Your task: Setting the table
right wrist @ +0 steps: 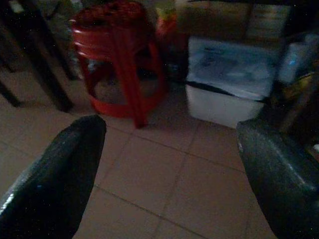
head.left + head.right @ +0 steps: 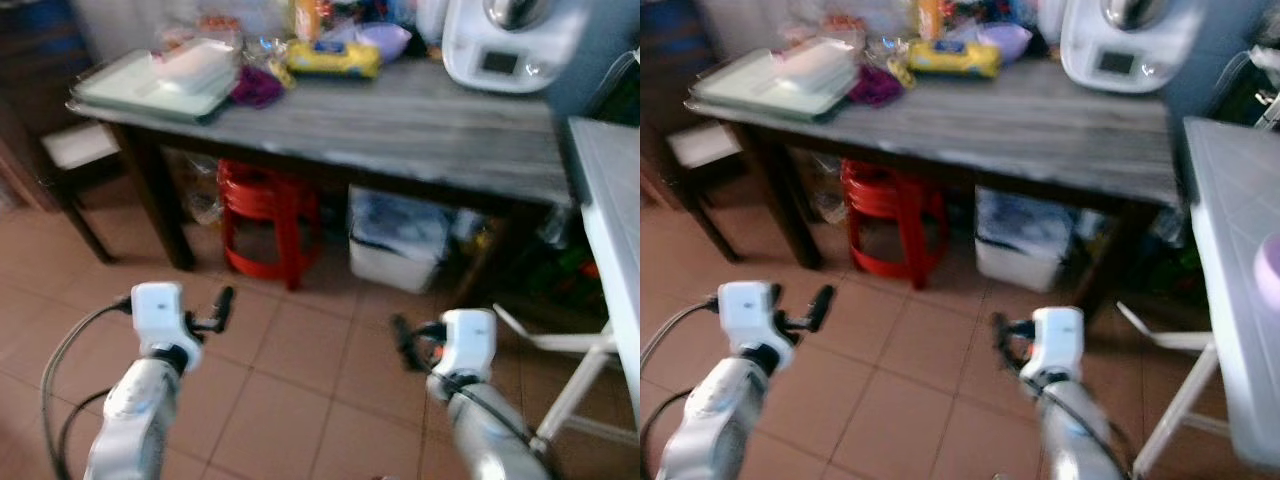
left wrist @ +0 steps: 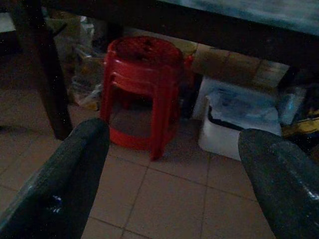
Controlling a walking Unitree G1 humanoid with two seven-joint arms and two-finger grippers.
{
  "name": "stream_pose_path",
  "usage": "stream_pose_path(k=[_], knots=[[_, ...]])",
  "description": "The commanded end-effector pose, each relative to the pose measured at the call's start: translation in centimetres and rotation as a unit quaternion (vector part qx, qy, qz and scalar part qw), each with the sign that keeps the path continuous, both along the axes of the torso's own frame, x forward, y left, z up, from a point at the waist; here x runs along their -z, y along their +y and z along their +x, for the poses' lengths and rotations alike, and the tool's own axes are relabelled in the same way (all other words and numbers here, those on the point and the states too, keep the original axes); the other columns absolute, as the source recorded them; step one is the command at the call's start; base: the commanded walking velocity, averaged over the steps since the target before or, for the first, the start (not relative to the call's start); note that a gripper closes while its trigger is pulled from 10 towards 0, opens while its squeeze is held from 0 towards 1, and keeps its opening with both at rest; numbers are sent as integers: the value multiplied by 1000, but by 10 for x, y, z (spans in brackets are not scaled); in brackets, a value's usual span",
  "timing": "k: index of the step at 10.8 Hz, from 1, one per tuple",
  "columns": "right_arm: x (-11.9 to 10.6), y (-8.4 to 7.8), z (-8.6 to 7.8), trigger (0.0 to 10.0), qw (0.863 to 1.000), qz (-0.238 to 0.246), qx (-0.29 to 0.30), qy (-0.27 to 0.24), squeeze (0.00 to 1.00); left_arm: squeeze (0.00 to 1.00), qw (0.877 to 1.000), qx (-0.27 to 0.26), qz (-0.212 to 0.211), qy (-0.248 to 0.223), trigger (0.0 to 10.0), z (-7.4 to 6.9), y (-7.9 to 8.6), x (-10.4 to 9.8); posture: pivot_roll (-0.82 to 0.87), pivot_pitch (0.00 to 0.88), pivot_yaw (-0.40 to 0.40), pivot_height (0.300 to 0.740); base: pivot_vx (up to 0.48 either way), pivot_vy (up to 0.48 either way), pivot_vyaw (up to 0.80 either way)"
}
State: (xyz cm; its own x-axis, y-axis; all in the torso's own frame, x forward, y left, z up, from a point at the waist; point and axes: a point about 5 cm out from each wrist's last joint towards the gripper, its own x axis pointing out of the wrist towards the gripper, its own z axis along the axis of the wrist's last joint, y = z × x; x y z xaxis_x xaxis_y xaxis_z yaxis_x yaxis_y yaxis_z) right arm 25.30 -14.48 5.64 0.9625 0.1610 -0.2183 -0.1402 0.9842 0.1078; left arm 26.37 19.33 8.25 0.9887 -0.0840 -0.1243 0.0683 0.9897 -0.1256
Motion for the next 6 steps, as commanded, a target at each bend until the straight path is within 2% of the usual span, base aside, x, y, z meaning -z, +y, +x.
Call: stream_pose_path(k=[1, 4, 5, 6], knots=[[-7, -6, 2, 10000, 1000, -9, 6, -15, 0, 0, 1000, 6, -3, -10, 10000, -1, -3, -3, -42, 121, 55, 740, 0, 0, 0], [-48, -15, 12, 10000, 994, -36, 22, -101, 0, 0, 994, 4, -19, -103, 10000, -3, -18, -37, -48, 119, 53, 740, 0, 0, 0], [-67, -18, 15, 10000, 989, -52, 24, -136, 0, 0, 990, 4, 9, -141, 10000, -1, -21, -51, -55, 122, 57, 740, 0, 0, 0], [-81, -21, 17, 10000, 986, -63, 30, -154, 0, 0, 988, 12, 16, -154, 10000, 1, -23, -56, -81, 119, 71, 740, 0, 0, 0]])
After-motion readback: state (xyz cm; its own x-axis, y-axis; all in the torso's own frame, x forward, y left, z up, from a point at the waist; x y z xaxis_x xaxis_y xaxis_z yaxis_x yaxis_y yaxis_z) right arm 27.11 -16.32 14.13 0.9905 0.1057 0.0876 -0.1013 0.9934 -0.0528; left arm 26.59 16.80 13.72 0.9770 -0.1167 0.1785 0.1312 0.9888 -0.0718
